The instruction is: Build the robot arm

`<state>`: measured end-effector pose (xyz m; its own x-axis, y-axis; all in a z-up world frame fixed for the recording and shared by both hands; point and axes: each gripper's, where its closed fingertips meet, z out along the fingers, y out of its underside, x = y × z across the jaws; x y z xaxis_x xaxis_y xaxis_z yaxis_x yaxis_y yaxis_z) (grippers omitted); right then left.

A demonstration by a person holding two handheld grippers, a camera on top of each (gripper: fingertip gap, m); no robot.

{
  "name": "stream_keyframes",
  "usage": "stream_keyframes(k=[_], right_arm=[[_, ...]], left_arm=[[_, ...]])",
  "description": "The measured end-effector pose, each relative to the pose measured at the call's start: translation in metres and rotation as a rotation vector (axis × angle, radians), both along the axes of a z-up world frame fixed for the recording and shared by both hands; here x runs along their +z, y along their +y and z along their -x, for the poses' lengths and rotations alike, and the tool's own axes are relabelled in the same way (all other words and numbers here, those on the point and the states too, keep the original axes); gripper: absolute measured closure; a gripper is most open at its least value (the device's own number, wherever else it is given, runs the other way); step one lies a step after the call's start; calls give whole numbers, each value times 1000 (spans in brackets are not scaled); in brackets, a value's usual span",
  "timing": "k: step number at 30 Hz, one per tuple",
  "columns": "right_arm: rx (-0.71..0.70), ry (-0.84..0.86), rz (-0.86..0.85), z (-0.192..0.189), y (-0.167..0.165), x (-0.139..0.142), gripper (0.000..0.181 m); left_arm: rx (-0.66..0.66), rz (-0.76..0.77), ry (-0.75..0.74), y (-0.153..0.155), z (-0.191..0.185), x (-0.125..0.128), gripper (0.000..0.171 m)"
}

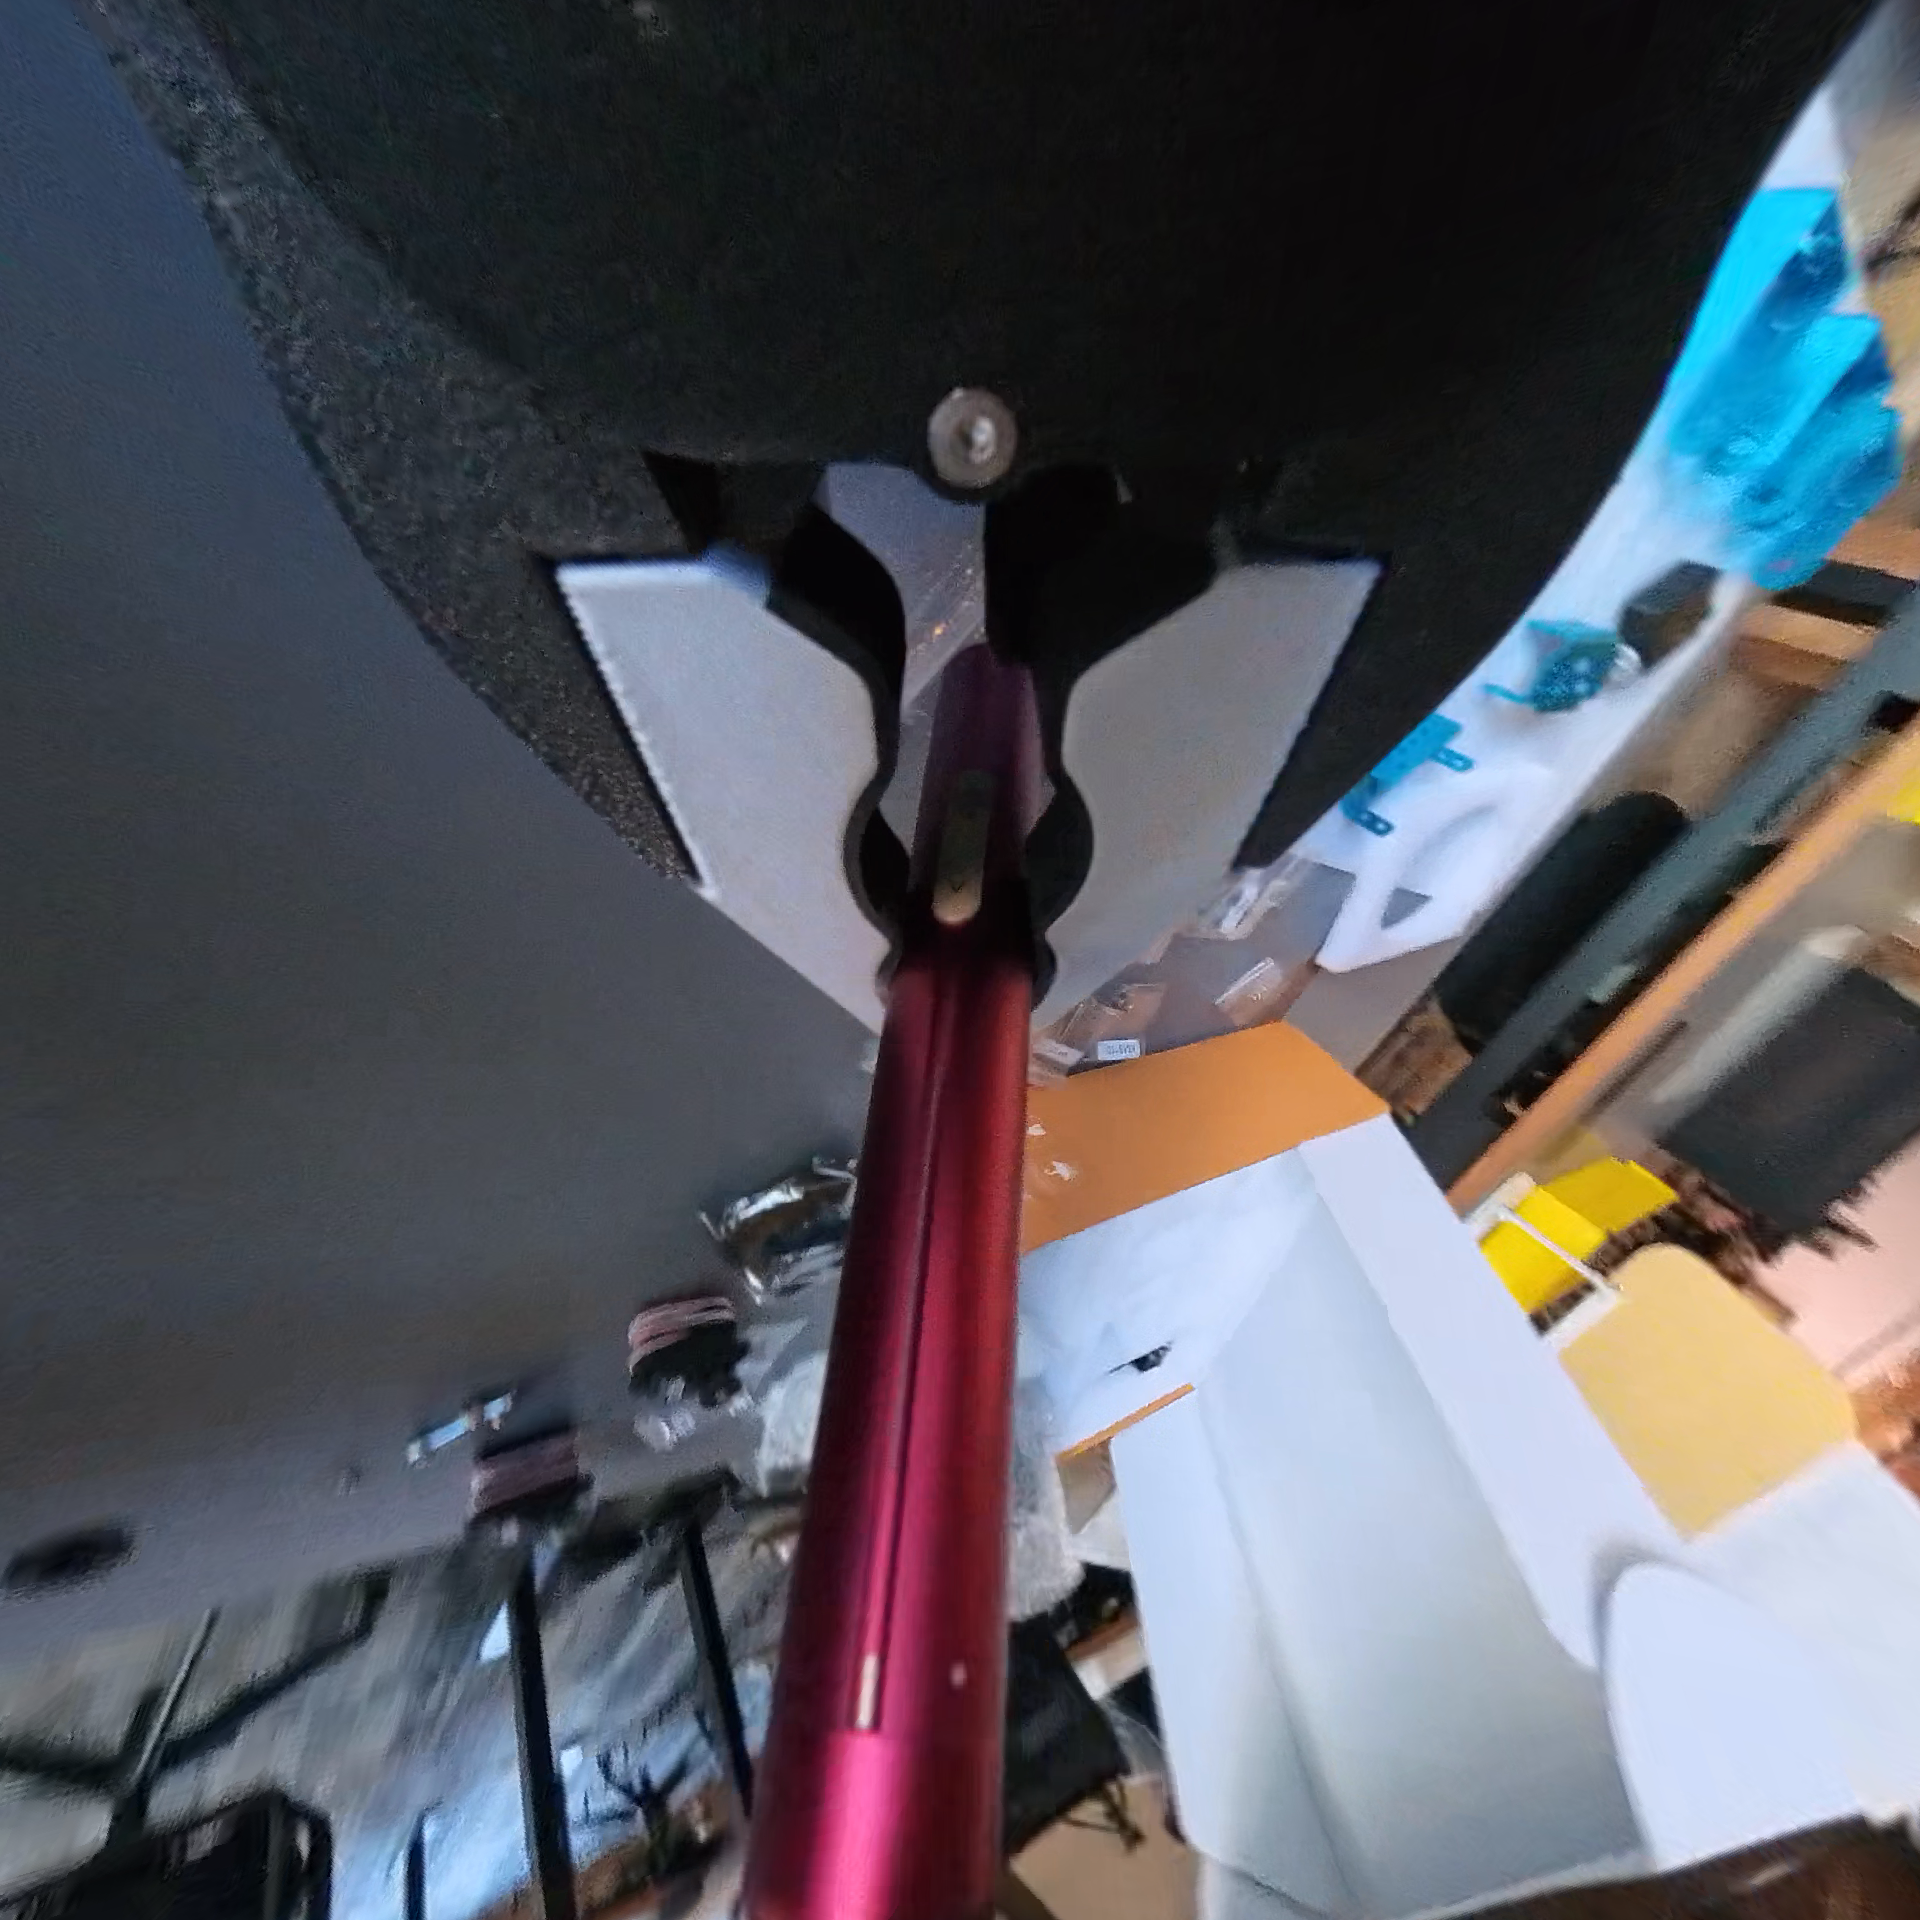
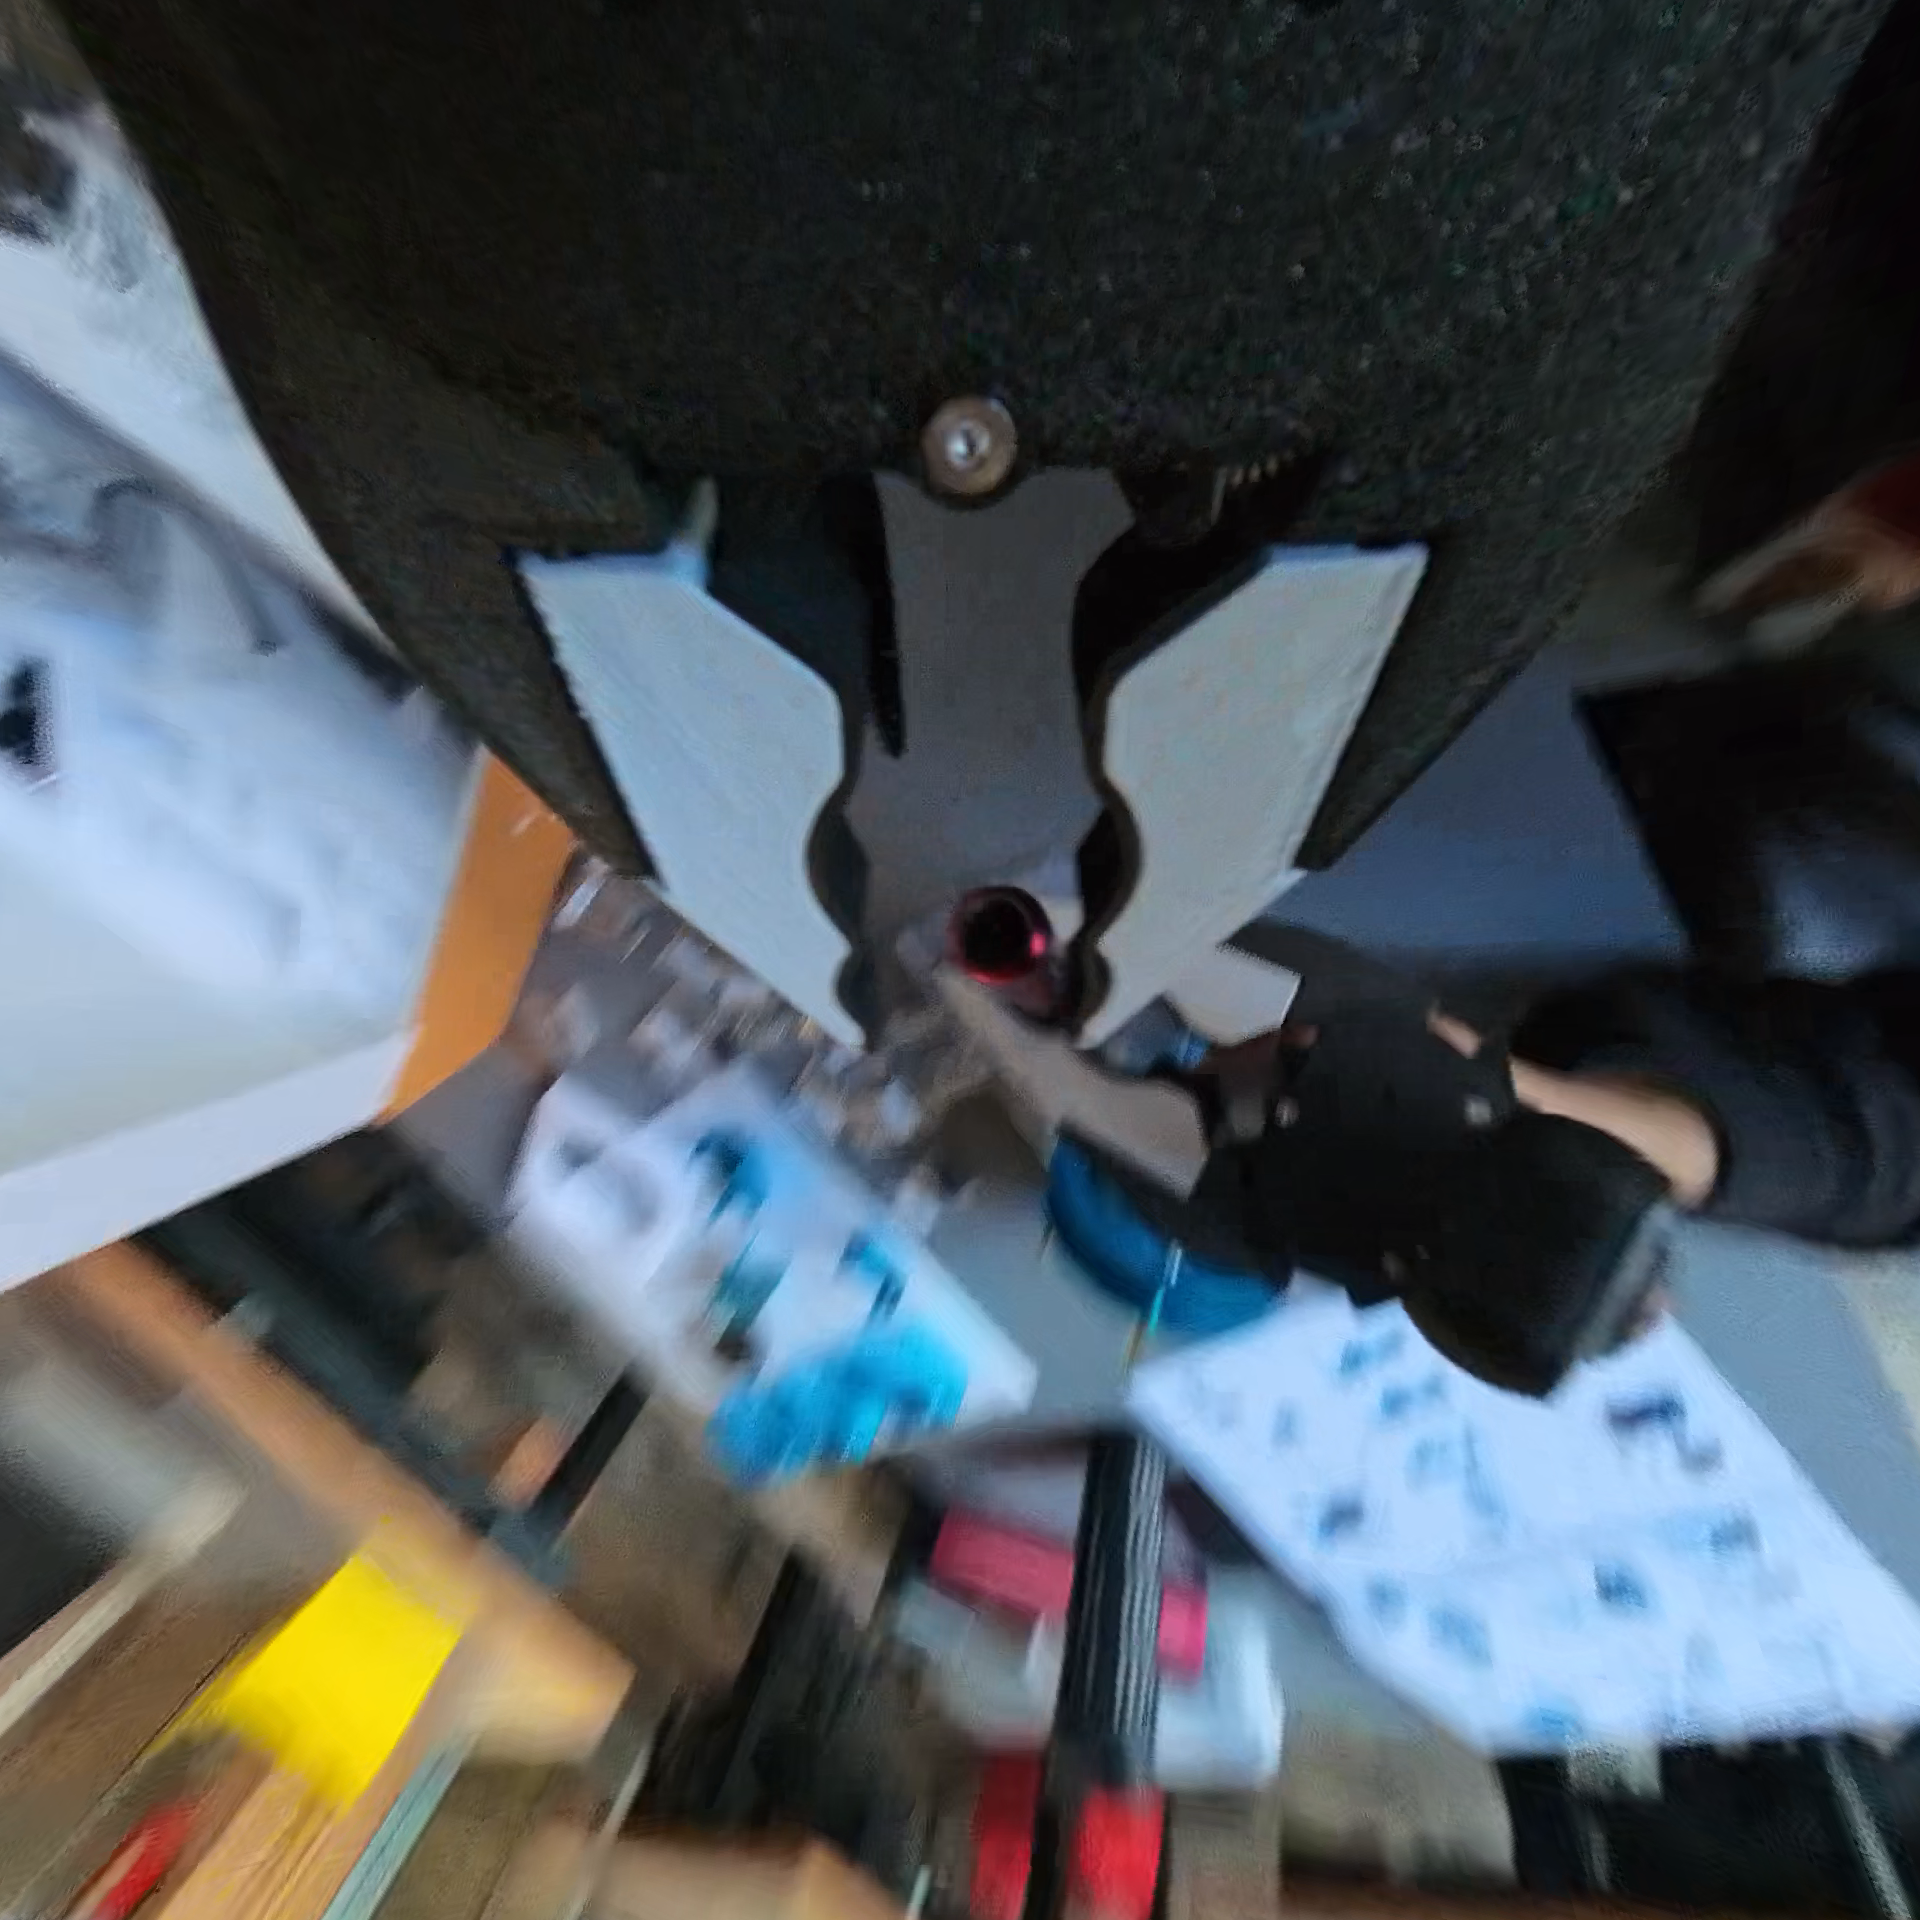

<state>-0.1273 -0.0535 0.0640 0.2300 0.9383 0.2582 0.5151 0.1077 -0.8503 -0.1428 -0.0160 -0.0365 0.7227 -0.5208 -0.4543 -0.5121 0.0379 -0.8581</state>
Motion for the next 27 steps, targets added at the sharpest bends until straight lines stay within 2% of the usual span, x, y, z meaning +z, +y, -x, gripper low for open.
stream_keyframes(k=[2, 3, 5, 8, 10, 11, 12, 14, 16, 18, 20, 22, 23, 26, 27], right_arm=[[24, 260, -55, -6, -12, 47, 132], [70, 365, -14, -6, -23, 56, 130], [129, 431, 101, 14, -32, 37, 122], [168, 377, 161, 62, -27, -5, 117], [220, 406, 152, 86, -31, 0, 134], [276, 404, 128, 93, -38, 5, 160], [333, 374, 100, 100, -44, 8, 161], [465, 279, 95, 109, -59, 12, 161], [592, 187, 88, 117, -68, 15, 161], [729, 102, 105, 125, -74, 17, 162], [834, 57, 182, 136, -79, 23, 162], [928, 59, 241, 146, -83, 34, 162], [958, 25, 274, 150, -83, 35, 162], [977, -68, 272, 165, -73, 31, 161], [986, -112, 267, 168, -70, 28, 161]], left_arm=[[36, 19, -136, -4, 15, 16, 158], [57, 23, -213, -6, 23, 25, 158], [97, 16, -331, -14, 37, 42, 158], [148, -18, -303, -26, 48, 52, 158], [158, -29, -287, -34, 52, 56, 158], [172, -31, -280, -37, 56, 57, 157], [173, -35, -282, -42, 60, 60, 157], [60, 25, -276, -57, 59, 62, 154], [-71, 65, -305, -77, 66, 75, 136], [-240, 176, -309, -97, 70, 80, 122], [-324, 205, -302, -101, 79, 87, 122], [-329, 253, -228, -93, 91, 79, 125], [-333, 273, -191, -89, 97, 73, 132], [-386, 310, -195, -82, 110, 67, 149], [-395, 317, -187, -81, 115, 64, 148]])
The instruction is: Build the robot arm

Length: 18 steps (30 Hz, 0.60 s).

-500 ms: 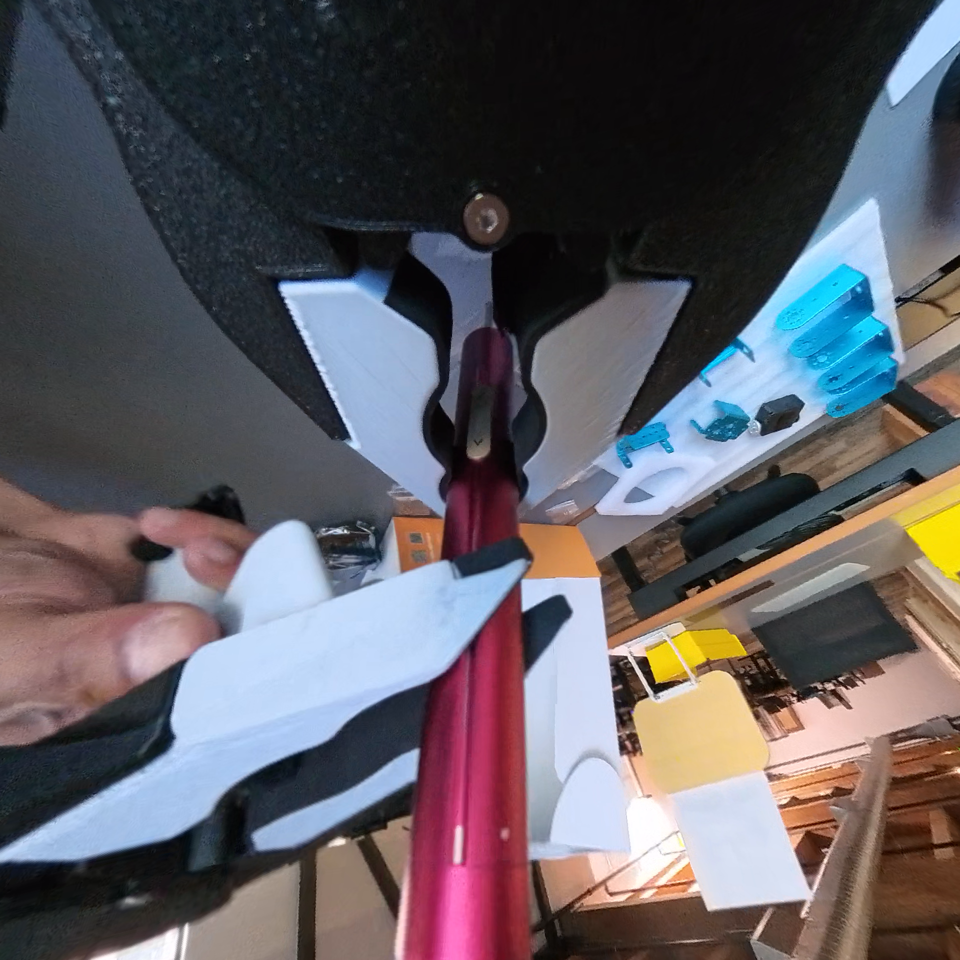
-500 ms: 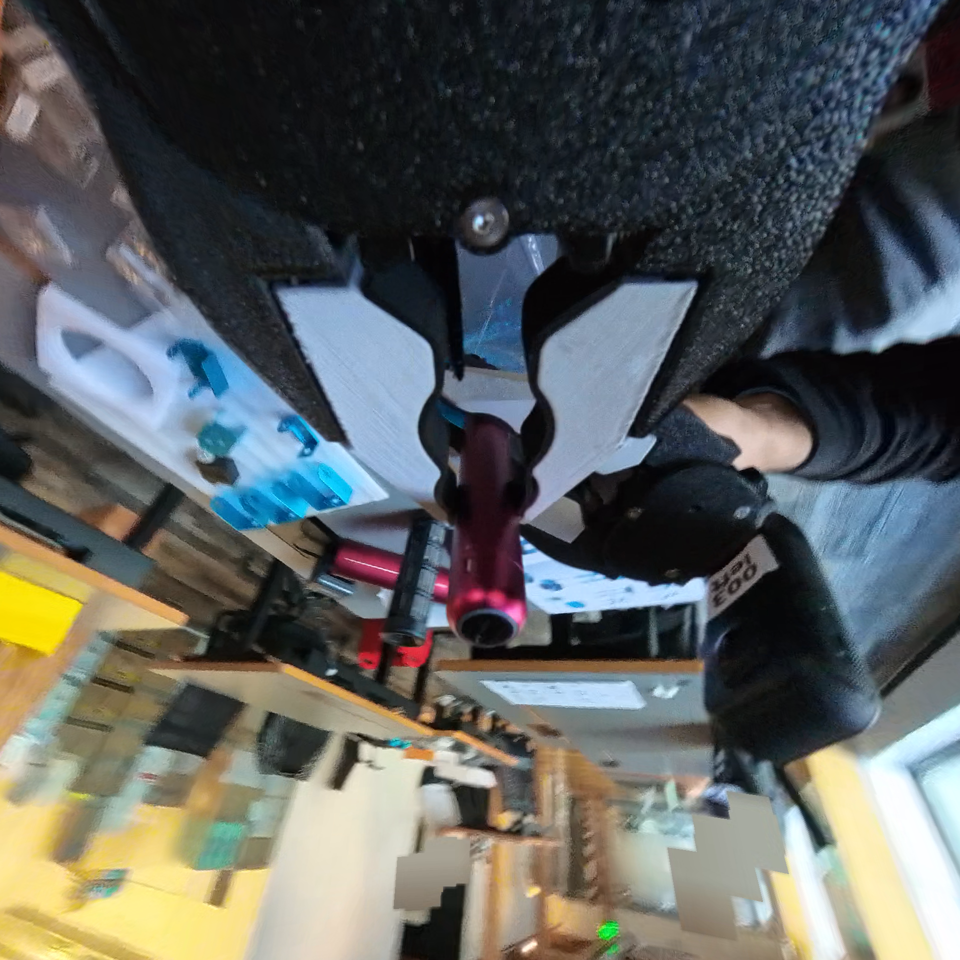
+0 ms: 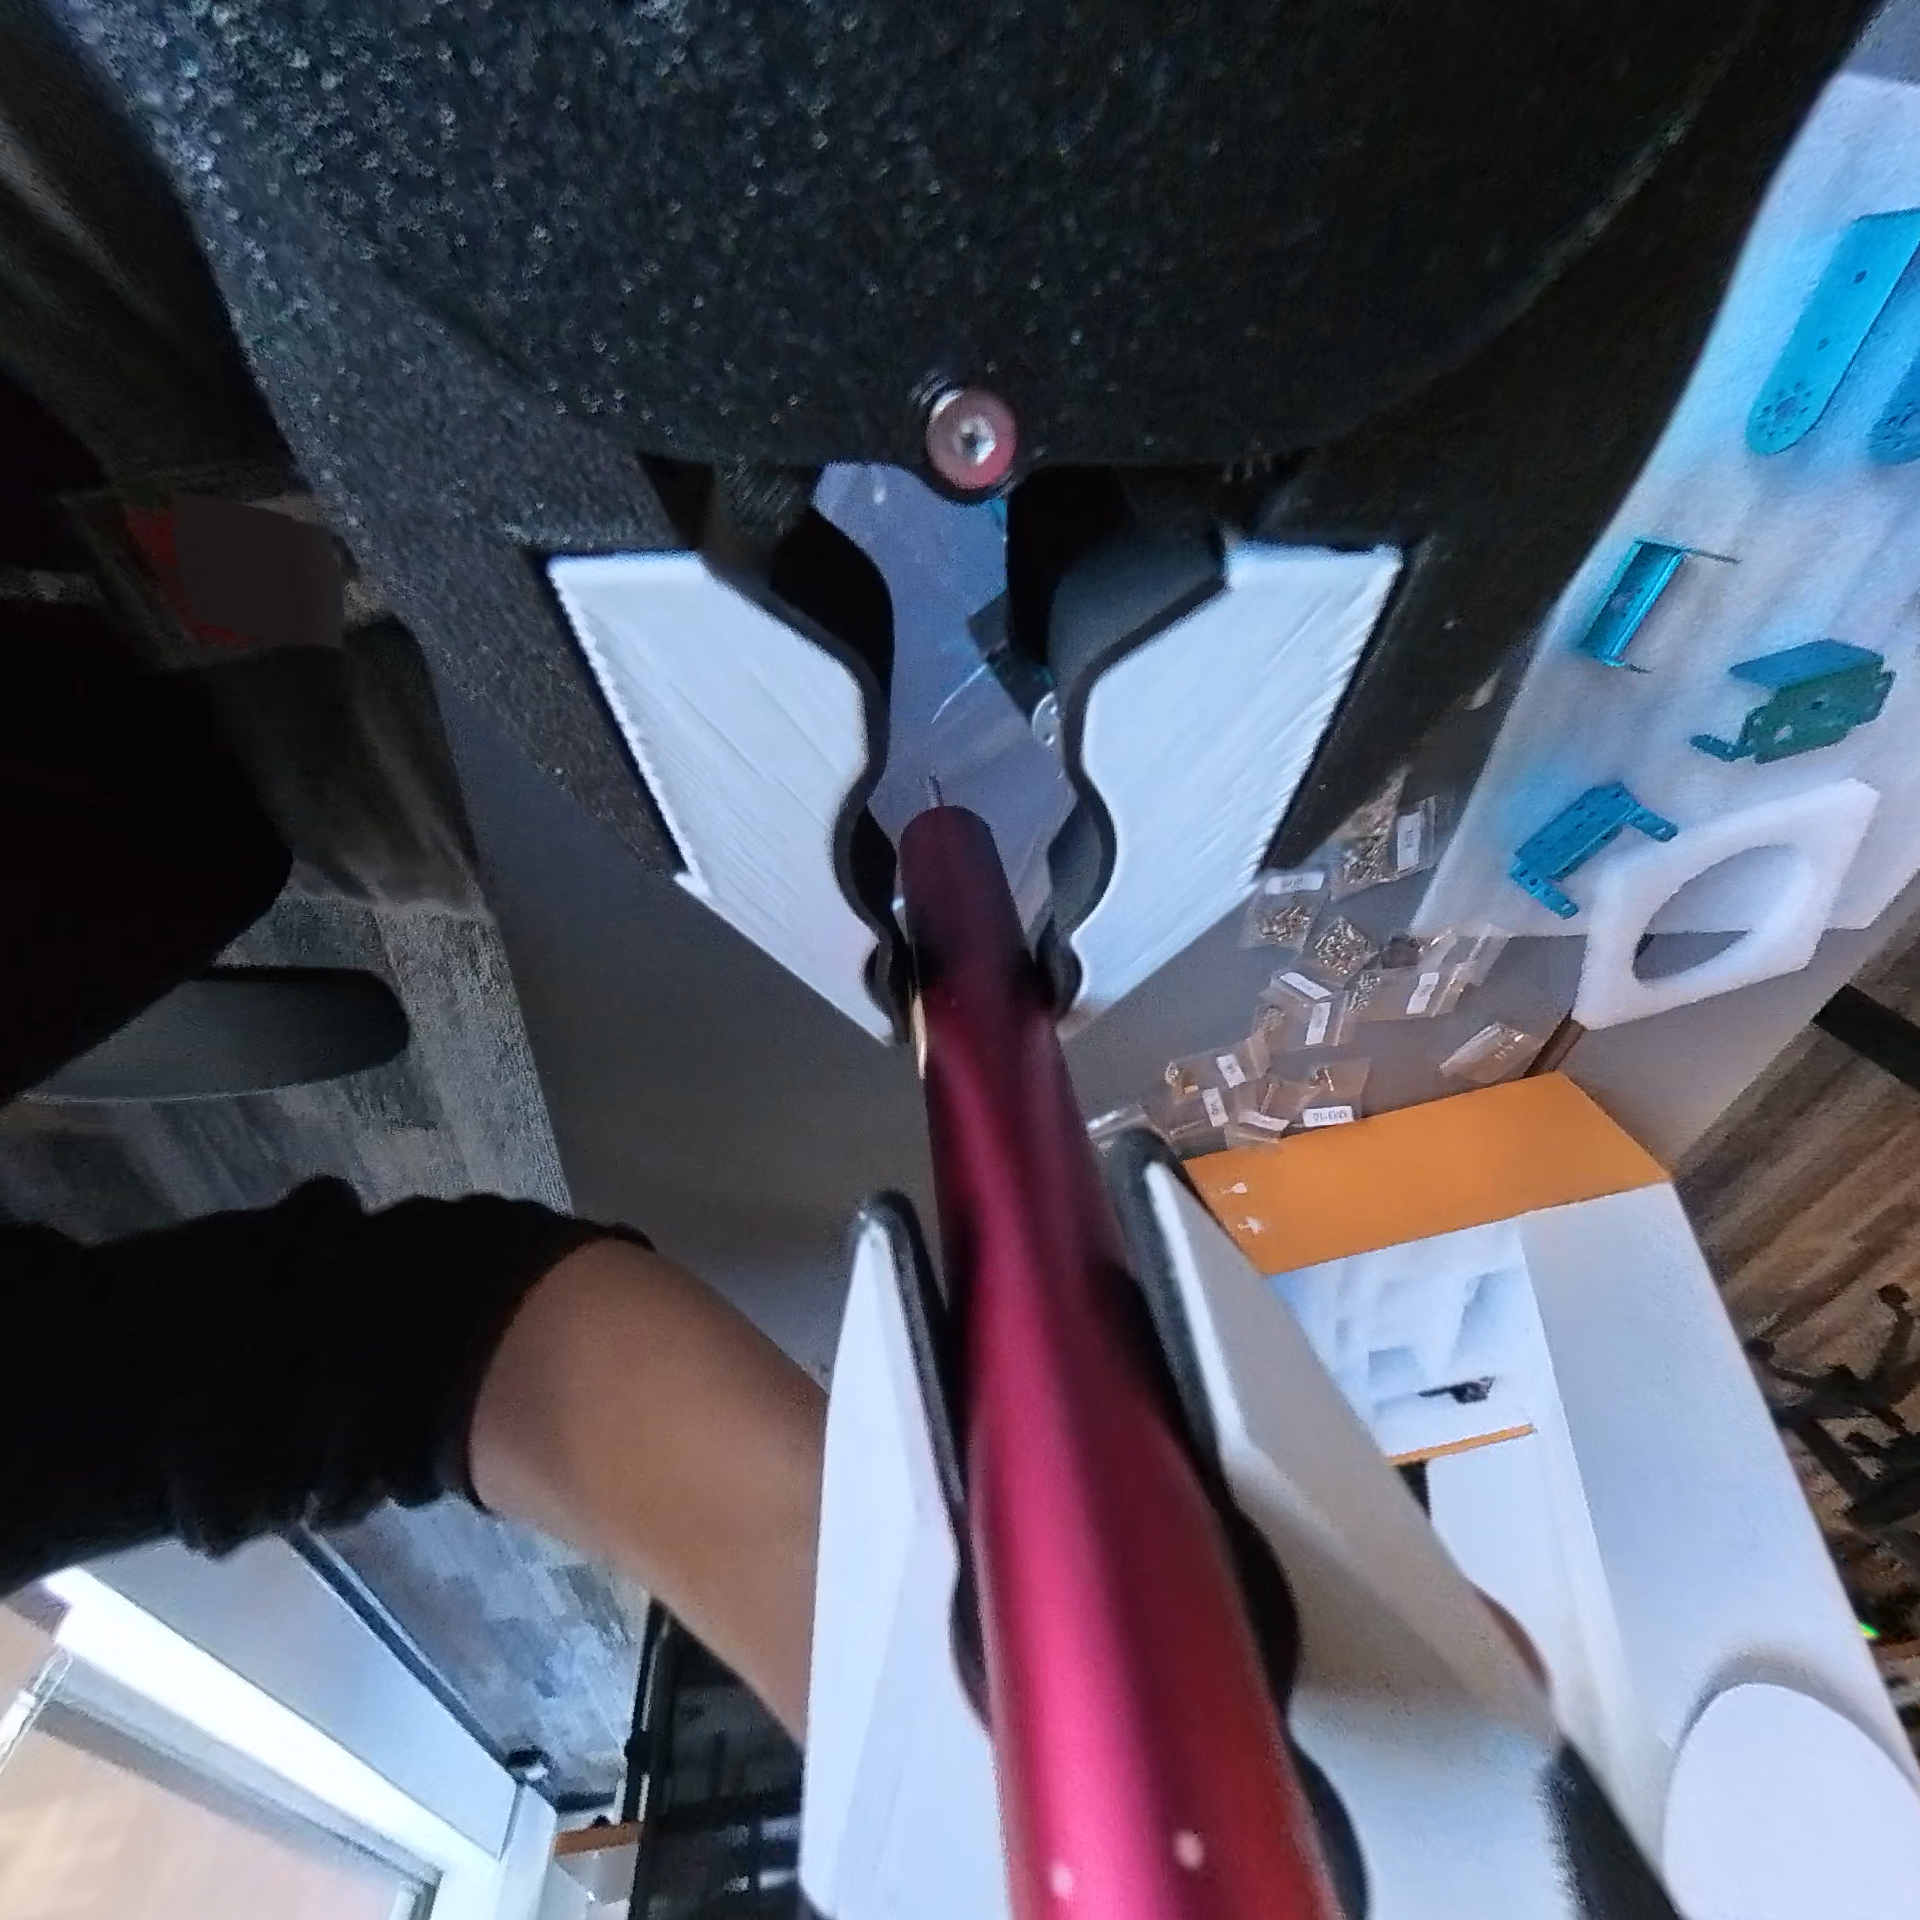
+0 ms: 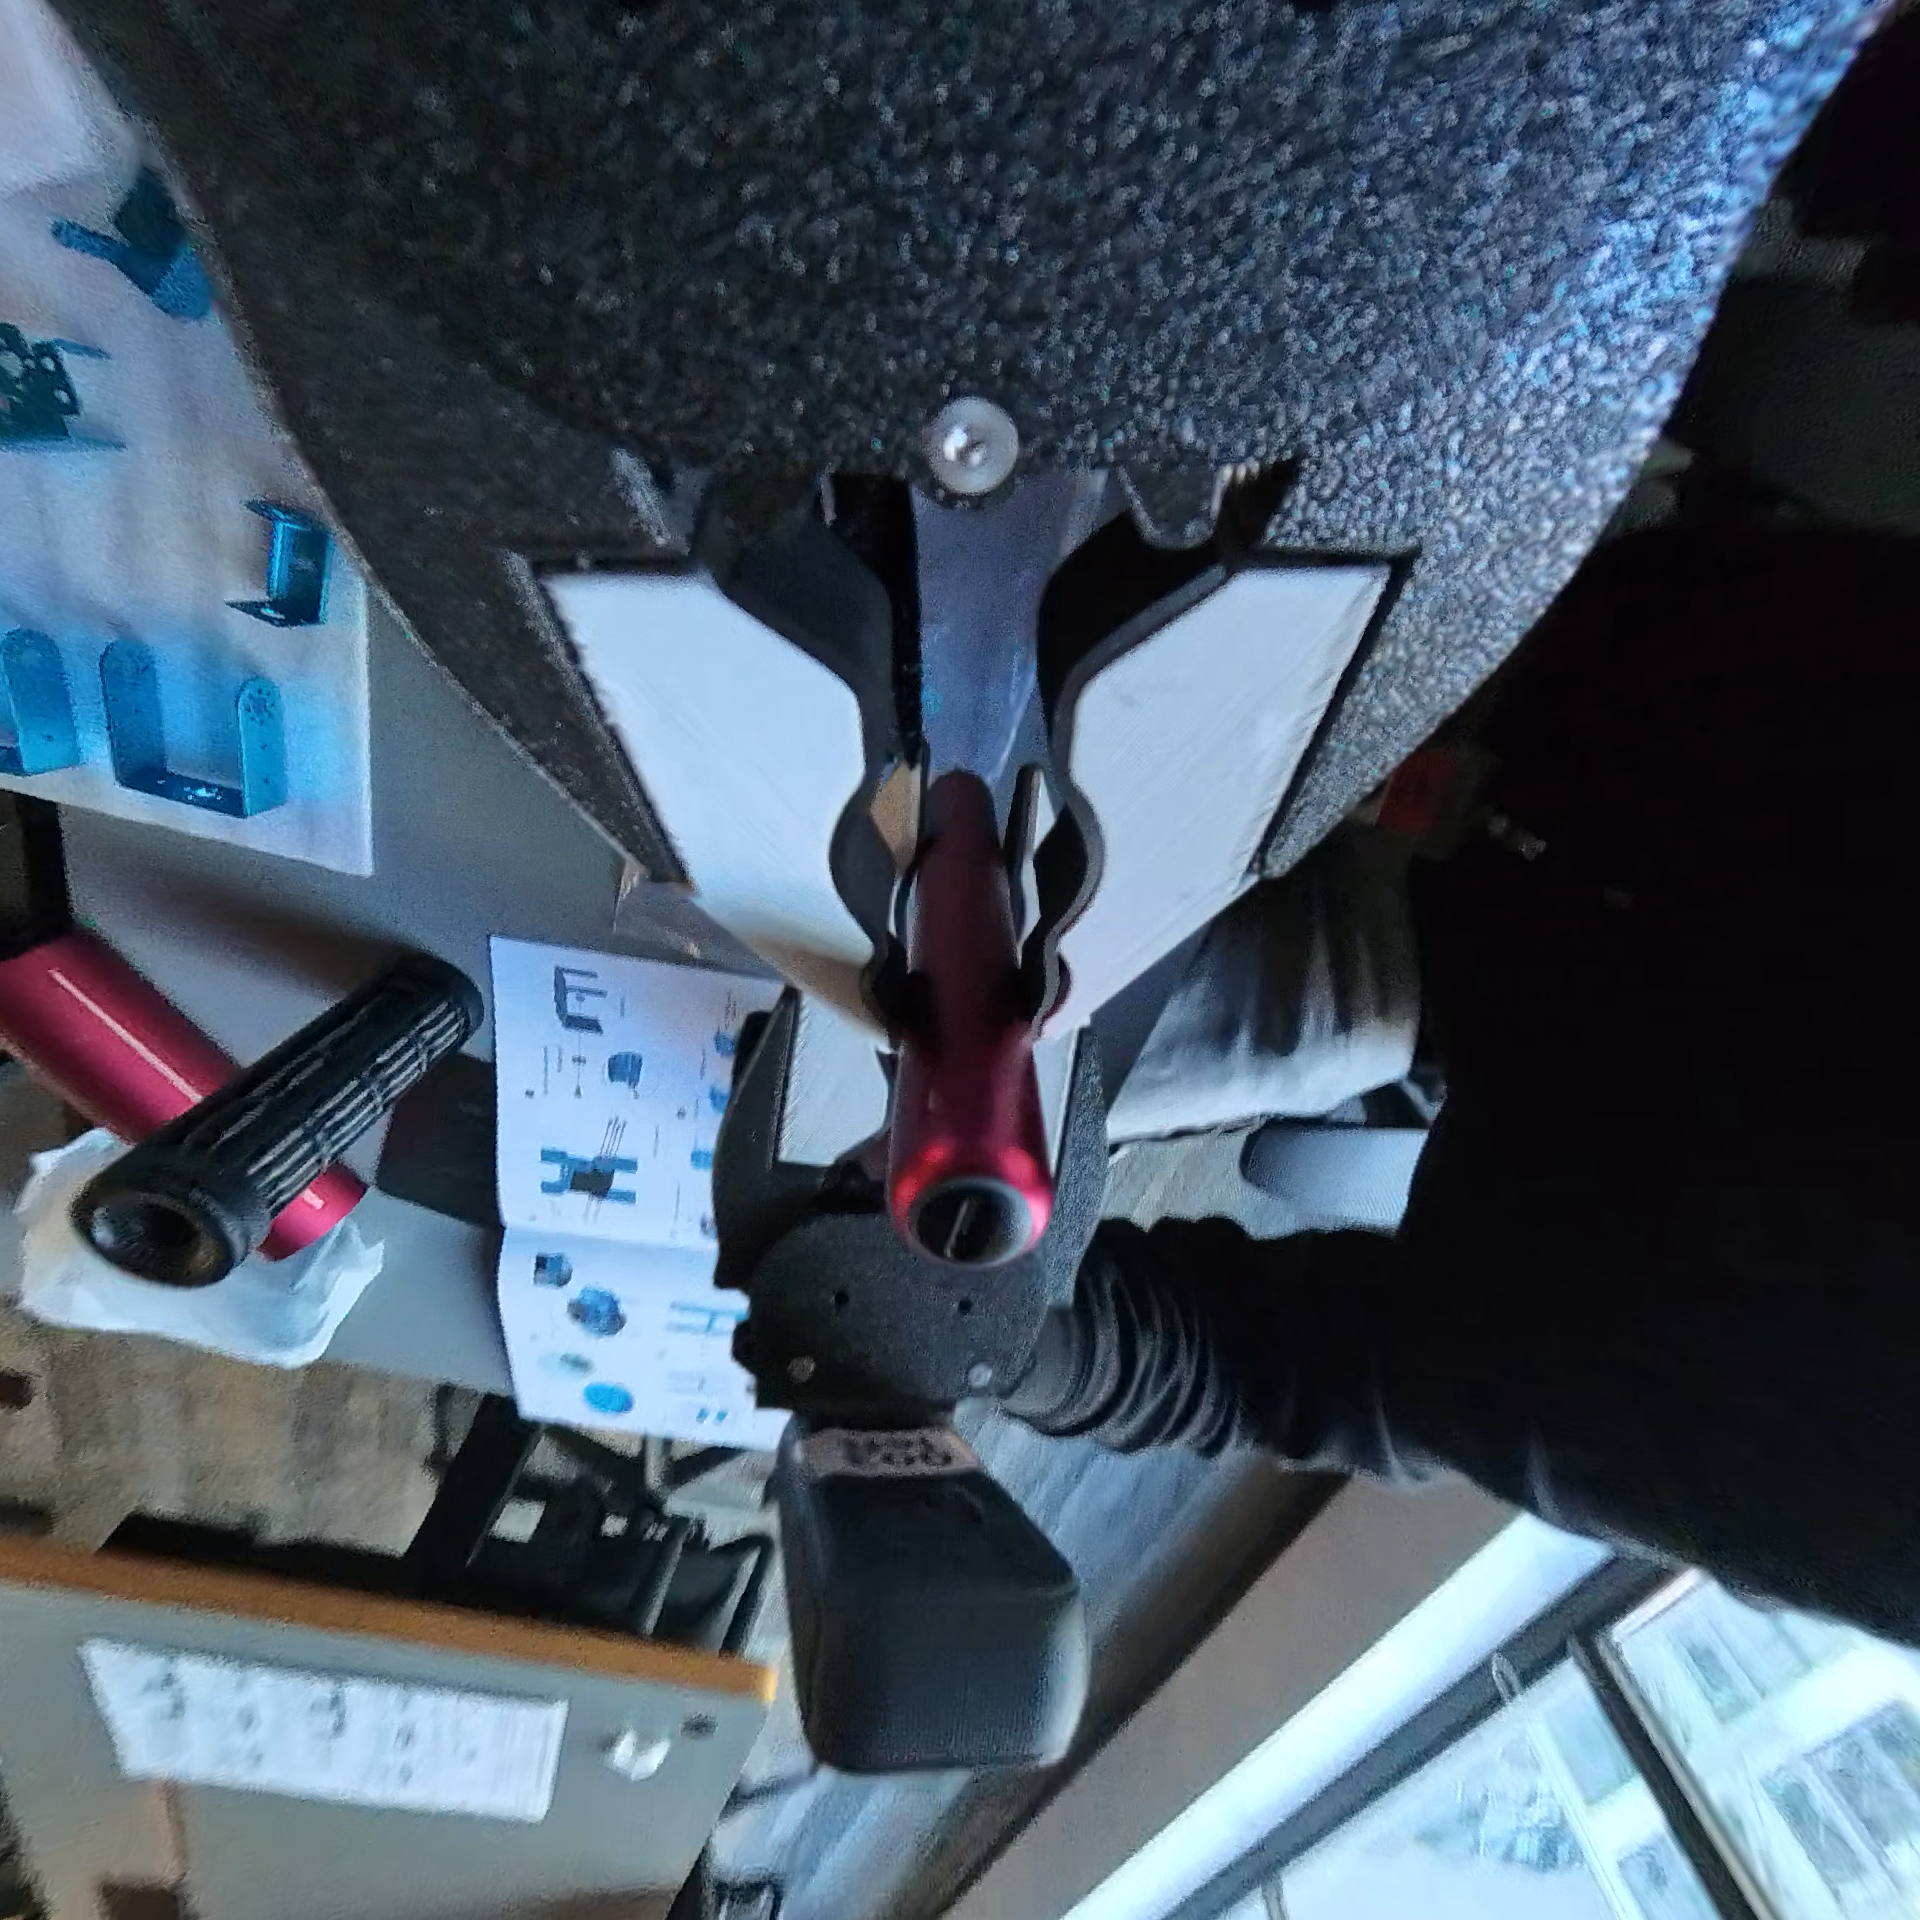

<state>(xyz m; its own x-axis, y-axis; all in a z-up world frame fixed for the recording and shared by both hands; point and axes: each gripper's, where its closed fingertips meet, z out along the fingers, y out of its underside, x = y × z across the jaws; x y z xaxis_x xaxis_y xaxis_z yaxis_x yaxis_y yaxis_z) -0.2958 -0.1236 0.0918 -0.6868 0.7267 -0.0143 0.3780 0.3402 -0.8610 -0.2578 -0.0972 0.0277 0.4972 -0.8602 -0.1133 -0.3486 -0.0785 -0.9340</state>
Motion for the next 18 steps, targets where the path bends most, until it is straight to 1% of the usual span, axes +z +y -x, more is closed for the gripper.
stream_keyframes(k=[2, 3, 4, 6, 8, 10, 11, 12, 14, 16, 18], right_arm=[[44, -54, -15, 6, 2, -3, 161], [60, -82, -24, 10, 3, -6, 161], [73, -117, -43, 13, 5, -11, 161], [92, -169, -69, 23, 8, -20, 161], [108, -168, -67, 34, 7, -24, 161], [121, -168, -51, 40, 8, -25, 161], [124, -174, -52, 41, 11, -28, 161], [124, -194, -60, 42, 14, -32, 161], [118, -201, -62, 46, 20, -38, 162], [129, -213, -35, 48, 22, -41, 162], [98, -175, -43, 56, 28, -42, 162]], left_arm=[[19, -33, 31, 5, 13, -3, 132], [20, -26, 29, 7, 17, -4, 132], [-7, -4, 24, 6, 18, -6, 134], [-24, -3, 5, 10, 21, -7, 149], [-26, 14, -35, 16, 28, -8, 151], [-38, 2, -64, 16, 35, -9, 150], [-16, -11, -100, 18, 41, -5, 135], [2, -20, -145, 20, 46, 2, 129], [-24, -29, -217, 18, 53, 11, 152], [-23, -37, -226, 21, 56, 8, 151], [22, -48, -248, 30, 62, 8, 152]])
